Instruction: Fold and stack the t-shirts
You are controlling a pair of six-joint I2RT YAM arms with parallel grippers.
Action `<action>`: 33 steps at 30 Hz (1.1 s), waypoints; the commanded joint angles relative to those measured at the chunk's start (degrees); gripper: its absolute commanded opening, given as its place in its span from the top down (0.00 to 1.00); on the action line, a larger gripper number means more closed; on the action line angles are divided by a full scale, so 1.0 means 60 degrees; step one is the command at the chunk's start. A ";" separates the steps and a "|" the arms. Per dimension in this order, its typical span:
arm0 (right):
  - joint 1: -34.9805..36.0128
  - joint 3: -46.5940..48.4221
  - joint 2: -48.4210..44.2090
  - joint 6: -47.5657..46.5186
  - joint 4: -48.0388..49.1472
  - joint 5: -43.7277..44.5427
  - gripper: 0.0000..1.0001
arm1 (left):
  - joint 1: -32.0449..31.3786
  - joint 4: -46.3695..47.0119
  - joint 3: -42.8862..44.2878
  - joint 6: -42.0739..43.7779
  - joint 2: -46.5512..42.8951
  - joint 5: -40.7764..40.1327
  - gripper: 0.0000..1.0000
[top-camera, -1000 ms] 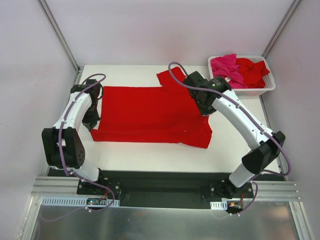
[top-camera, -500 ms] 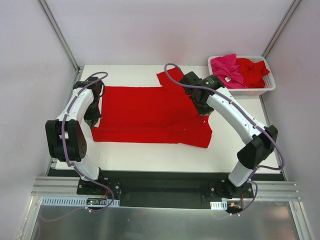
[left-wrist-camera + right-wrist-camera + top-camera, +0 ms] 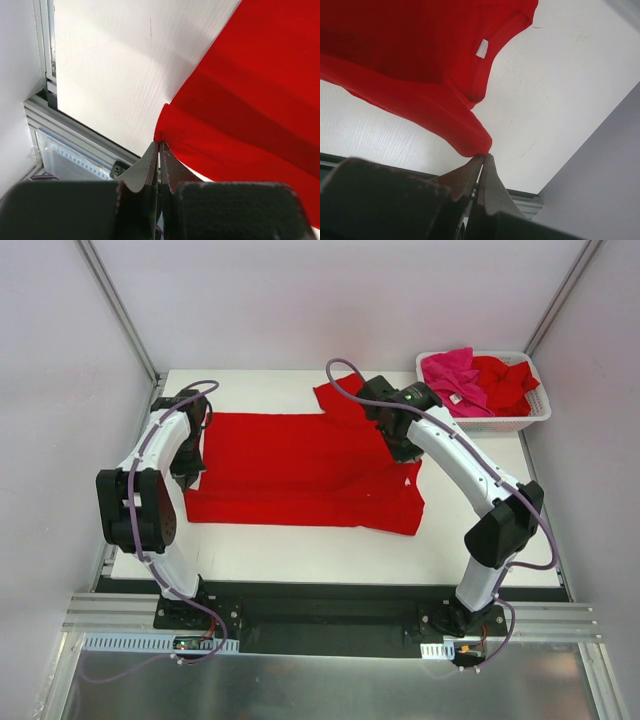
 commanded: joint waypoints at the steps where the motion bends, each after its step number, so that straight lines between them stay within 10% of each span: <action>1: -0.0065 0.0695 0.0047 0.0012 -0.2178 0.0384 0.99 | -0.0031 -0.0183 0.0457 0.0183 0.0082 -0.0266 1.00; 33: -0.0343 0.0593 0.0765 -0.0031 -0.2046 0.0208 0.99 | -0.0368 -0.0197 0.1234 0.0300 0.1312 -0.0237 1.00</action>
